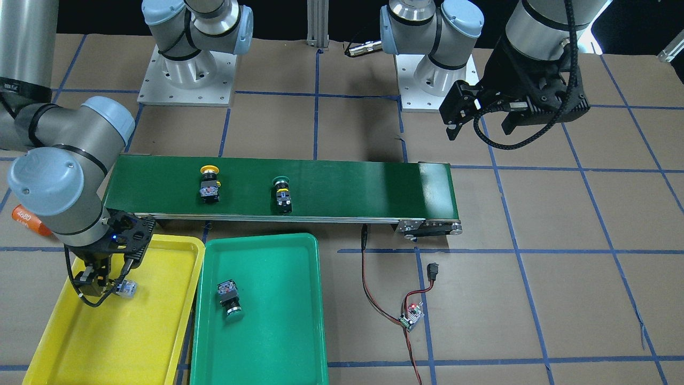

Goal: Sort buttons by color to trays
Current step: 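Lift the yellow-capped switch into the yellow tray and release it, then return the right gripper to the conveyor and grasp the next yellow-capped switch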

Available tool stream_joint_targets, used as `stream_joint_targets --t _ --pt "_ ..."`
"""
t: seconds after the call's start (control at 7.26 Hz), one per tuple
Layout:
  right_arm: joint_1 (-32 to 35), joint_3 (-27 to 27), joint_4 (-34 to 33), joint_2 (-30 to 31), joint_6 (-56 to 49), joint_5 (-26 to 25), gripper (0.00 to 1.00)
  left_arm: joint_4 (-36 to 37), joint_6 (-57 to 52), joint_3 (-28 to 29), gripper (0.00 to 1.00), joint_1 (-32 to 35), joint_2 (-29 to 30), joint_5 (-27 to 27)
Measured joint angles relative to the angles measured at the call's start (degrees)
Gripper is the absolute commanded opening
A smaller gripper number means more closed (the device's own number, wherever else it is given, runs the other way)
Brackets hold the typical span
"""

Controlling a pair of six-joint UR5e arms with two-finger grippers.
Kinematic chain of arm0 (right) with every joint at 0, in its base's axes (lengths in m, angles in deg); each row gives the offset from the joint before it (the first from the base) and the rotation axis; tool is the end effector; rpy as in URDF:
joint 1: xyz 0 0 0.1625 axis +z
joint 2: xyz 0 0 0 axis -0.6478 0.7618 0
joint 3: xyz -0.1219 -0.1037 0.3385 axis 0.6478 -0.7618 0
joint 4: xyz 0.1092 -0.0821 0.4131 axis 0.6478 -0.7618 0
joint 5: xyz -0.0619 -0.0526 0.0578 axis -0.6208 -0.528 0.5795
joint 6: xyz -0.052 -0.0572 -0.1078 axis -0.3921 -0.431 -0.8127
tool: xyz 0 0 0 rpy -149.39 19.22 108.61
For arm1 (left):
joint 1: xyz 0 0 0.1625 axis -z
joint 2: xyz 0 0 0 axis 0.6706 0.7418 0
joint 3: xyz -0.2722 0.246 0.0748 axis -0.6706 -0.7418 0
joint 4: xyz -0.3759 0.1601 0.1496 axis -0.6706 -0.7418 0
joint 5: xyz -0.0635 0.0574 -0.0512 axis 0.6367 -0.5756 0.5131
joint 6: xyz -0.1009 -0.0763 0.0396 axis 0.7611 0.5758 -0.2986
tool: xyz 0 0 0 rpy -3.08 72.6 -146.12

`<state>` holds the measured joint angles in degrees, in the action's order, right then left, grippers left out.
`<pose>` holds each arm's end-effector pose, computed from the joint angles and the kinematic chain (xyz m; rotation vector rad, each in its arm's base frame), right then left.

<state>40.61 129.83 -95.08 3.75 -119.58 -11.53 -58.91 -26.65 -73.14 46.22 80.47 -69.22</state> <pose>0.0213 -0.6095 0.1682 1.9655 -2.2669 -0.0718 -0.1191 -0.5251 0.4390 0.2326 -3.1266 -0.0456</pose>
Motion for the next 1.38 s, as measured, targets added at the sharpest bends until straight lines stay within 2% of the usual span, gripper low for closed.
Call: stream_joint_targets --t 0.28,0.55,0.69,0.83,0.96,1.1,1.38 --pt "0.9 5.8 3.5 8.2 13.5 1.1 1.00 0.0 0.0 0.0 1.00 0.0 0.0 0.0" --pt "4.0 12.6 4.9 15.2 34.5 0.8 1.00 0.0 0.0 0.0 1.00 0.0 0.0 0.0" --pt "5.6 14.2 6.5 16.8 44.8 0.7 1.00 0.1 0.0 0.0 1.00 0.0 0.0 0.0" --pt "6.6 15.0 9.9 17.8 55.0 0.9 0.93 0.1 0.0 0.0 1.00 0.0 0.0 0.0" --pt "7.0 15.4 12.8 18.4 61.8 1.1 0.91 0.1 0.0 0.0 1.00 0.0 0.0 0.1" --pt "7.2 16.5 14.1 18.4 65.0 1.1 0.83 0.1 0.0 0.0 1.00 0.0 0.0 0.1" --pt "7.2 19.2 14.0 18.3 66.9 1.3 0.57 0.1 0.0 0.3 1.00 0.0 0.1 0.1"
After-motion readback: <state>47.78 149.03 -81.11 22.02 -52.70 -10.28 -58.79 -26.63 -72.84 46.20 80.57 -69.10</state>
